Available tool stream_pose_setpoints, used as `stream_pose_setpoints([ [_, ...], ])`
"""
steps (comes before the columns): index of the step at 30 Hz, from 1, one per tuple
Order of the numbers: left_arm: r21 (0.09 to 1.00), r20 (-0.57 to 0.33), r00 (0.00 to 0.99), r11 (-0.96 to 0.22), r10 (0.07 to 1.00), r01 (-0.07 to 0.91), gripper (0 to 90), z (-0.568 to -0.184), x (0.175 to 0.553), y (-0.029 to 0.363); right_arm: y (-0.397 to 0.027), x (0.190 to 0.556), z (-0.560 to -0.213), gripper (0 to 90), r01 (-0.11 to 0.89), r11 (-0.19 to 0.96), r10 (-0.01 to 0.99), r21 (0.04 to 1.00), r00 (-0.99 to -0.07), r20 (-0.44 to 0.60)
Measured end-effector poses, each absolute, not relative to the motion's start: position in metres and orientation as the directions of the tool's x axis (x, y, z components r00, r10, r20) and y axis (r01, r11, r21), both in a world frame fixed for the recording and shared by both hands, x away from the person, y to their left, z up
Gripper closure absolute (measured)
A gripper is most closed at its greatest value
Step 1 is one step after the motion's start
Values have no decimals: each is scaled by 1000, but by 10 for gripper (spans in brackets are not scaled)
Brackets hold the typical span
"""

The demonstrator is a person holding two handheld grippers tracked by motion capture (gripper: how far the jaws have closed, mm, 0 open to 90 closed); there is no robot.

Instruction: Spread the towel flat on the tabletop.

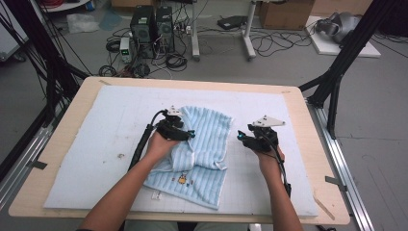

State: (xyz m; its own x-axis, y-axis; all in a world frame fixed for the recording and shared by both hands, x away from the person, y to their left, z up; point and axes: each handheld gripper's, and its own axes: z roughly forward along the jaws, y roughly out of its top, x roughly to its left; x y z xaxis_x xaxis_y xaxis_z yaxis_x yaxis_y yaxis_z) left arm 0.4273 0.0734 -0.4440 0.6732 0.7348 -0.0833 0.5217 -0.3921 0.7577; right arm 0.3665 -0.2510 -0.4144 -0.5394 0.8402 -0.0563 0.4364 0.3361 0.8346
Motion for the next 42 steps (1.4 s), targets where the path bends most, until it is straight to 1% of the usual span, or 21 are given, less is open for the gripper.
stream_pose_setpoints([
  [1,758,-62,679,-408,732,509,450,-444,428,73,-252,367,-415,494,442,333,841,833,-539,-50],
  [2,765,-53,684,-411,728,496,566,-443,429,74,-252,367,-415,494,443,334,840,832,-541,-49],
  [3,771,-57,687,-405,725,491,710,-442,430,76,-252,367,-415,494,443,333,839,832,-541,-47],
  [5,782,-86,666,-364,741,506,769,-441,434,85,-252,367,-415,494,441,334,839,833,-542,-49],
  [7,790,-135,650,-315,748,526,766,-439,438,96,-251,367,-415,494,440,335,836,834,-547,-47],
  [10,816,-176,643,-255,745,519,734,-435,440,112,-250,367,-416,495,444,338,833,830,-551,-45],
  [13,831,-188,640,-227,745,508,740,-433,442,123,-249,368,-418,495,448,343,829,826,-557,-42],
  [15,833,-165,636,-239,753,499,782,-432,442,129,-247,368,-418,495,454,342,831,823,-555,-39],
  [19,843,-163,588,-198,792,501,775,-432,447,145,-247,368,-419,494,449,346,828,824,-559,-43],
  [22,846,-199,554,-144,808,514,745,-434,451,159,-247,368,-419,494,453,340,830,824,-557,-36],
  [28,859,-237,517,-71,822,507,761,-434,454,180,-241,370,-421,495,458,329,827,826,-562,-18],
  [29,853,-248,507,-61,825,518,744,-435,454,182,-239,371,-422,495,457,325,826,828,-563,-14],
  [31,844,-251,493,-61,833,533,666,-437,455,183,-233,372,-423,496,458,309,818,833,-576,13],
  [33,831,-267,456,-36,849,554,518,-437,455,184,-225,373,-424,496,461,298,806,836,-591,38],
  [34,830,-270,444,-27,854,558,473,-437,454,185,-220,374,-424,496,462,296,798,836,-600,49],
  [35,835,-261,444,-31,857,550,457,-436,452,186,-215,374,-424,496,461,300,790,835,-610,53],
  [37,844,-237,467,-57,852,533,459,-433,448,187,-205,375,-425,496,455,304,775,837,-629,60],
  [40,857,-219,525,-95,823,506,470,-429,440,183,-191,379,-426,502,453,304,758,838,-648,75],
  [42,860,-221,559,-110,800,497,469,-428,435,179,-180,386,-429,507,469,301,749,830,-655,98],
])
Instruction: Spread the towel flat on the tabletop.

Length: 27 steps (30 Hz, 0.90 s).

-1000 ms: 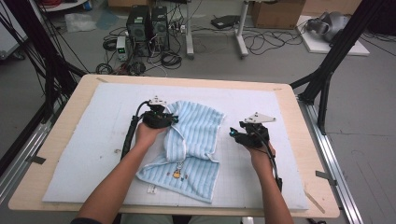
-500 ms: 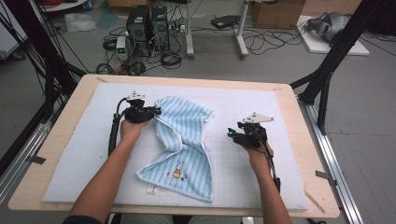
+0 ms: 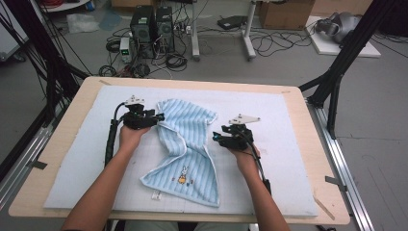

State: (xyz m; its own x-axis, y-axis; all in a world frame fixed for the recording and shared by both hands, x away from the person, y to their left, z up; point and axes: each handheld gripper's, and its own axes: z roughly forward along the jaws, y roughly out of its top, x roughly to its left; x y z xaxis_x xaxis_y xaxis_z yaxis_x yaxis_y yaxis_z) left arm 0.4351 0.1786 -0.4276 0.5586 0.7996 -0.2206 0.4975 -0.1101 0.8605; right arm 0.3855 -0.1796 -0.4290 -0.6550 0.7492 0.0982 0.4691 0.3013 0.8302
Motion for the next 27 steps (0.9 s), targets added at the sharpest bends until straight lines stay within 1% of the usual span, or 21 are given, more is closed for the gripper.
stream_pose_setpoints([
  [3,858,-212,596,-144,774,492,459,-427,430,169,-158,398,-436,525,479,317,743,819,-662,99],
  [5,858,-200,609,-163,767,487,447,-426,428,164,-146,406,-442,540,504,326,742,800,-660,114],
  [7,860,-194,610,-166,769,482,448,-425,427,162,-136,413,-448,585,517,379,750,767,-657,72],
  [8,861,-194,611,-166,767,481,448,-425,427,163,-135,415,-451,629,522,385,755,761,-653,66],
  [9,860,-198,608,-161,769,483,447,-425,427,163,-136,416,-450,772,517,382,750,766,-658,70],
  [10,860,-197,606,-161,771,485,447,-424,427,164,-138,416,-449,849,502,399,742,767,-669,51],
  [11,858,-201,605,-160,771,488,447,-424,427,165,-139,415,-448,873,486,424,743,764,-670,14],
  [13,858,-204,603,-156,772,490,447,-424,427,167,-146,416,-446,877,473,427,760,771,-650,-22],
  [17,859,-203,610,-160,766,486,447,-422,426,165,-169,422,-439,878,484,348,837,803,-547,-33],
  [21,858,-202,622,-170,757,485,448,-421,424,160,-183,426,-437,877,502,338,875,796,-480,-69],
  [23,856,-200,625,-177,754,486,455,-421,423,157,-189,428,-438,871,520,328,887,789,-458,-67],
  [25,856,-205,635,-178,745,485,478,-421,422,154,-192,428,-439,790,537,309,891,785,-451,-41],
  [27,858,-208,645,-180,735,481,492,-421,421,149,-193,424,-437,721,528,303,887,793,-461,-32],
])
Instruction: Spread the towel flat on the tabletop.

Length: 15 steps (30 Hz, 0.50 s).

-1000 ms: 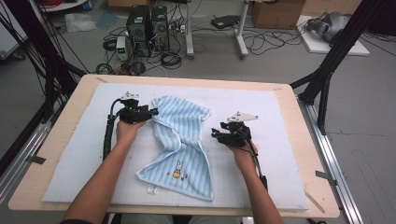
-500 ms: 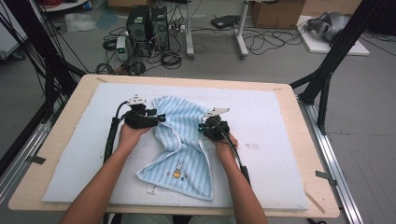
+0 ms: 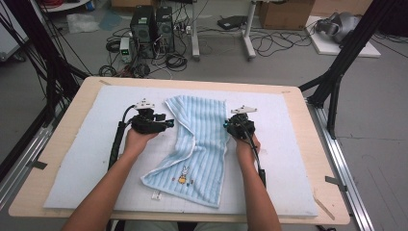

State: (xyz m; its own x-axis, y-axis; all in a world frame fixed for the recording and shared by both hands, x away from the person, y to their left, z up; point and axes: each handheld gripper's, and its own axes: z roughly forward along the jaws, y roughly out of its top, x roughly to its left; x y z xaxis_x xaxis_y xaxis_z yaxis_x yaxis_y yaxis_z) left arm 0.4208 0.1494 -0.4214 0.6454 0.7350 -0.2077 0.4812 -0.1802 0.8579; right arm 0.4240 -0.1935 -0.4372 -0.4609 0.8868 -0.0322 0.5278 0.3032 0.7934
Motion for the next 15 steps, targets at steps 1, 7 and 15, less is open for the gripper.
stream_pose_setpoints([
  [1,859,-216,651,-175,728,481,497,-421,420,147,-195,422,-435,694,516,307,881,800,-472,-33],
  [7,856,-219,666,-187,713,481,482,-425,421,127,-206,397,-427,629,475,322,853,819,-521,-33],
  [15,835,-169,674,-259,719,486,425,-429,432,95,-216,376,-419,595,449,344,831,825,-554,-45],
])
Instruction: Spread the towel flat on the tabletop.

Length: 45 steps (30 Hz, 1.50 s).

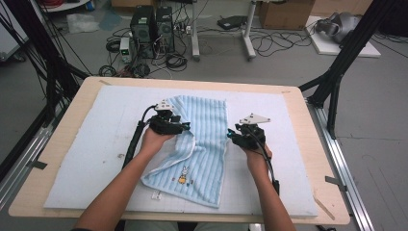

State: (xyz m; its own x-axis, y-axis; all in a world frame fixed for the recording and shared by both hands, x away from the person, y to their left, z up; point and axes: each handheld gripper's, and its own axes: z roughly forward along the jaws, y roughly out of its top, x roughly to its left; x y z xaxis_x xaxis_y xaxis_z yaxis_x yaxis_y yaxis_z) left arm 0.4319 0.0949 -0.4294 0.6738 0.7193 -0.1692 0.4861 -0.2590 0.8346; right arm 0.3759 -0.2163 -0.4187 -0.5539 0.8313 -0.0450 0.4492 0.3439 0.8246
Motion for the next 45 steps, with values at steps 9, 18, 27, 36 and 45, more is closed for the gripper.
stream_pose_setpoints([
  [9,780,-48,716,-421,697,462,788,-440,436,71,-222,374,-419,578,456,324,835,829,-550,-24],
  [18,807,-64,707,-381,704,452,881,-428,434,88,-223,375,-420,573,459,317,833,830,-553,-13],
  [27,826,-96,616,-283,782,488,881,-419,438,150,-221,374,-421,571,462,317,832,828,-555,-9],
  [36,799,-92,526,-253,845,546,880,-433,447,194,-213,373,-421,568,460,303,821,835,-571,17],
  [45,812,-150,466,-160,872,561,508,-438,439,204,-186,378,-429,514,477,285,774,832,-626,93],
])
